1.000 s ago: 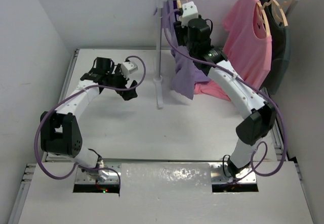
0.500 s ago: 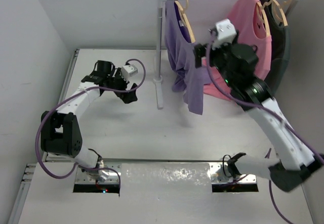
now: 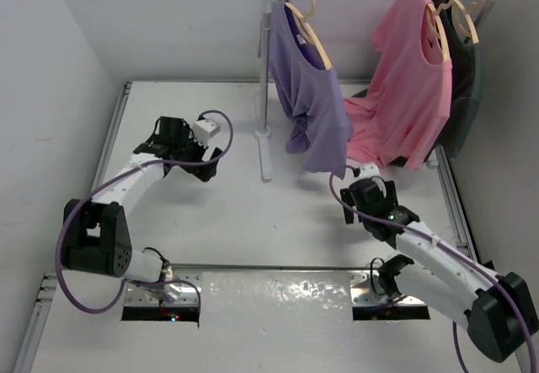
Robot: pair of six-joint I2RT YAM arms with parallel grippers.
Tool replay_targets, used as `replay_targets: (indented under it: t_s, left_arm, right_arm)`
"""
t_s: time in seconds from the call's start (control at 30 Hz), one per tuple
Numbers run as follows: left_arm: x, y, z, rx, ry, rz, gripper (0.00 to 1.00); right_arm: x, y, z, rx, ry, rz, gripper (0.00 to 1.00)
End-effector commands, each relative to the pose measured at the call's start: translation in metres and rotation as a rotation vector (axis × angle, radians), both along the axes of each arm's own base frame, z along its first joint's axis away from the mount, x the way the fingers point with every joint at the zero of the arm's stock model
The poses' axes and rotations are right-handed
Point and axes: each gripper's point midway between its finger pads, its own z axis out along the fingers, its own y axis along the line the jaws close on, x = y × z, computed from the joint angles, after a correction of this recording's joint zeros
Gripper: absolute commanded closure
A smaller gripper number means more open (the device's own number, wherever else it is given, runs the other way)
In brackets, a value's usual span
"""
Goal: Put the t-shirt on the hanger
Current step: Reset both arms
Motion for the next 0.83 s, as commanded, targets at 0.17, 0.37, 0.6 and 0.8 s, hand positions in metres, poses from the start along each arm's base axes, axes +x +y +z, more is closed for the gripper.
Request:
replay_targets:
  t_s: [0.17, 0.37, 0.6, 0.8]
  left_arm:
    - [0.004, 0.018, 0.028, 0.000, -0.157, 0.150, 0.00]
    - [0.007, 0.026, 0.025, 0.006, -0.183, 0.217, 0.00]
    - [0.009, 0.034, 0.025, 0.014, -0.220, 0.268, 0.00]
    - [0.008, 0.036, 0.035, -0.003, -0.244, 0.290, 0.00]
  right_arm:
    - [0.004, -0.005, -0.013, 0.155, -0.205, -0.141, 0.01]
    - [0.000, -0.004, -0.015, 0.187, -0.212, -0.137, 0.01]
    - [-0.003, -0.008, -0.014, 0.188, -0.226, -0.157, 0.01]
    - [-0.003, -0.010, -0.013, 0.187, -0.234, -0.165, 0.01]
